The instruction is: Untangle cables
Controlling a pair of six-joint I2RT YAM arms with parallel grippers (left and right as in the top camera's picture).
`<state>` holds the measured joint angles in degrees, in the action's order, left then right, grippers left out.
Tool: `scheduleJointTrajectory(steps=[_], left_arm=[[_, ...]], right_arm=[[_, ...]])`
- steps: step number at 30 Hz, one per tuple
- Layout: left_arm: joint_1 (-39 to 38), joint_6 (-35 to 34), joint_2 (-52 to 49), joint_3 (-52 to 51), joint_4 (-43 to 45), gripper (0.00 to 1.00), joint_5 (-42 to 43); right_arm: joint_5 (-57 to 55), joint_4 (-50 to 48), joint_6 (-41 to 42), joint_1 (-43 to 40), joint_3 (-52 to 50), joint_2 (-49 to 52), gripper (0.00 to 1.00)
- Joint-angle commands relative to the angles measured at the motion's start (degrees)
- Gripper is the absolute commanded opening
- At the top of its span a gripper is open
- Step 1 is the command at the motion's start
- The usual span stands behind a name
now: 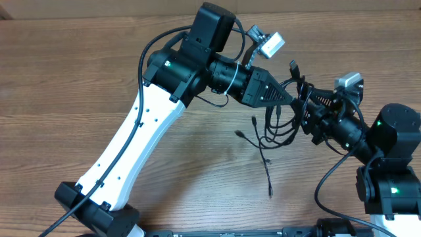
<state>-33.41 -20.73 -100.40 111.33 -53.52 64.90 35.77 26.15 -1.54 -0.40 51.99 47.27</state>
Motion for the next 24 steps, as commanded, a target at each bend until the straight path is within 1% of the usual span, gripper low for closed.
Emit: scheduleJointTrajectory(steps=[1,5,8,13,18,21,24], left_arm=[[-0.5,-1.66,0.39,0.7,0.46,0.04,0.7],[-0.46,-2.1,0.39,0.7,0.46,0.04,0.68],[-0.2,-2.03,0.39,0.7,0.46,0.04,0.33],[0.9,-2.03,0.39,0.7,0.44,0.04,-3.28],[3.37,-2.08,0.39,0.7,-0.48,0.04,-9.88],[4.7,-2.05,0.39,0.7,-1.01,0.04,-10.49],[5.81,-2.05,0.39,0.7,-2.64,0.04,-14.67]], right_arm=[[0.37,-0.31,-0.04,-0.09,0.9,-0.31,0.36],[0.39,0.46,-0.07,-0.09,0.9,-0.31,0.28],[0.57,1.81,-0.07,-0.09,0.9,-0.31,0.26],[0.87,5.81,-0.22,-0.09,0.9,-0.33,0.22],[5.57,8.76,-2.01,-0.09,0.9,-0.33,0.21],[7.65,9.14,-2.01,-0.09,0.9,-0.37,0.21],[10.86,9.11,-2.01,-0.09,0.9,-0.37,0.21]])
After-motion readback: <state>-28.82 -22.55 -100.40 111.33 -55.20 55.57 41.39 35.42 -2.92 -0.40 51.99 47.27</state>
